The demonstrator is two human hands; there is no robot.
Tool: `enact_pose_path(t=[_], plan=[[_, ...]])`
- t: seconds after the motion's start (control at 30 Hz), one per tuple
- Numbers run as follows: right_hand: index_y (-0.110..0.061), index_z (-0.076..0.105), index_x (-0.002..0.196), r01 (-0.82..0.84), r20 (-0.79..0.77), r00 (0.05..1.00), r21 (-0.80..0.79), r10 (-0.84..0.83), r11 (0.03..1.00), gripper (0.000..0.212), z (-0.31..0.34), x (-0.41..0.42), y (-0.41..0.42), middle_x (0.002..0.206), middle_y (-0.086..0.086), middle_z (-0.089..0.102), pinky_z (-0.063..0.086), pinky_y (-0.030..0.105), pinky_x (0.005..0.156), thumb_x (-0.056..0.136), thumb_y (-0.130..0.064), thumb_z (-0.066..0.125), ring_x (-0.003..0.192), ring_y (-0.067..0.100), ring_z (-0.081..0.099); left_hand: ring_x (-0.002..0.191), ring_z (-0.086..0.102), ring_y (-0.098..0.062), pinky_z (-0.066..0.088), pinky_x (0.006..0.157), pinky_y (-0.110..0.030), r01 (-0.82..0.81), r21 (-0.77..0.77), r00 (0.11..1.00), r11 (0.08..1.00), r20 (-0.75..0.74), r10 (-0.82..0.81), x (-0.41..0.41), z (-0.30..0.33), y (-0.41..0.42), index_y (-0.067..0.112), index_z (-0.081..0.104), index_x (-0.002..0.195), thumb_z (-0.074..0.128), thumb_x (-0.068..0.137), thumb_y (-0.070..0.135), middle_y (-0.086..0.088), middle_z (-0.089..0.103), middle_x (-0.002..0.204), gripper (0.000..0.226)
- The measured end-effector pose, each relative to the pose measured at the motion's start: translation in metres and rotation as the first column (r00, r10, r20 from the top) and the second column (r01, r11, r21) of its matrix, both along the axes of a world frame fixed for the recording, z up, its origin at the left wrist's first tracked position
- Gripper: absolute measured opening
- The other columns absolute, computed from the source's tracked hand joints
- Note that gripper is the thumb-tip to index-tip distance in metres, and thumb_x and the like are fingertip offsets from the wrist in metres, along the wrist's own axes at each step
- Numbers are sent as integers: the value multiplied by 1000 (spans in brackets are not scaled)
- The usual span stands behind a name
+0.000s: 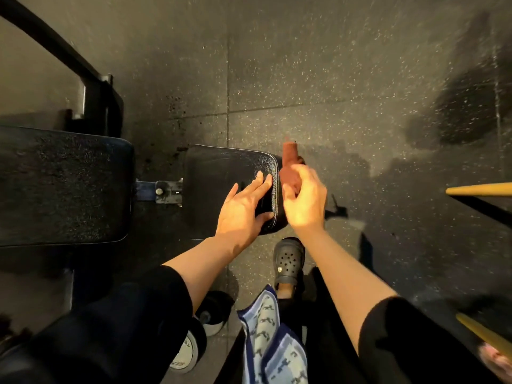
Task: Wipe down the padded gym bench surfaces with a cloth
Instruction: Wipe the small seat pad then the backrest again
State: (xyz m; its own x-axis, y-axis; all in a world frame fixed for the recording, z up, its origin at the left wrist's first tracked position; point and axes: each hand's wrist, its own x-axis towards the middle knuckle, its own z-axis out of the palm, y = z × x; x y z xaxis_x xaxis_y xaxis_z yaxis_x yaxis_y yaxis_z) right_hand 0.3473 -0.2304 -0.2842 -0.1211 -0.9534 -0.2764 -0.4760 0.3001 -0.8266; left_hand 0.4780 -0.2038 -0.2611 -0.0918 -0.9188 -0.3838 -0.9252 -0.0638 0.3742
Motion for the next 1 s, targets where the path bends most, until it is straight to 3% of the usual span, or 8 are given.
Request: enact_pose_path(t=[0.1,0.2,0.3,0.53,0.67,0.77,0.93,1.0], plan=[[-7,64,110,-80,44,996,-51,82,996,38,11,-2,50,109,4,60,31,-1,86,75,8,65,96,2,49,141,25,-4,1,116,-26,0,5,1000,1000,-6,0,-1,0,0,26,24,149,68,85,21,5,20,157,79],[-5,65,110,-27,20,999,-67,28,997,37,1,0,29,107,6,62,39,12,88,75,6,65,96,12,55,141,24,-3,-1,117,-26,11,-1,1000,1000,9,-11,-1,0,-1,26,21,150,67,86,24,4,19,157,79],[-5,62,118,31,-29,999,14,-31,999,40,-10,-1,-14,114,11,63,34,15,91,79,4,60,104,24,59,141,24,-3,-3,118,-27,26,2,999,1000,29,-26,0,1,-1,28,20,150,67,86,25,6,18,157,79],[-11,61,117,-79,31,997,70,77,994,39,6,-21,74,114,3,61,39,15,92,81,3,64,106,14,56,141,25,-7,-5,117,-28,16,-17,1000,1000,3,-16,-1,2,1,27,20,150,66,87,22,4,19,158,78],[-12,55,128,88,35,995,54,-90,995,43,2,-19,38,123,4,56,39,22,95,86,-8,63,112,15,52,141,26,-7,-4,118,-28,25,-35,1000,999,-6,-25,1,-2,3,26,21,150,66,87,22,3,20,157,78],[-9,52,134,-13,83,996,-34,15,999,48,2,-1,24,133,9,52,34,23,102,86,-11,62,120,19,47,141,28,-8,-2,119,-31,29,-61,999,998,-29,-31,2,-4,4,24,23,150,68,85,22,0,23,157,78],[-12,63,121,-84,26,996,-2,84,996,45,12,-8,69,120,2,63,42,33,102,79,3,65,112,16,53,141,27,-8,-2,118,-30,38,-60,999,997,-26,-40,2,-5,4,23,23,150,66,87,21,0,20,157,76],[-14,63,121,-15,17,1000,6,15,1000,45,12,-14,66,117,1,63,44,28,96,79,3,65,109,14,54,141,26,-8,-4,117,-28,35,-60,999,998,-31,-37,3,-6,5,24,22,150,66,87,23,1,20,157,76]])
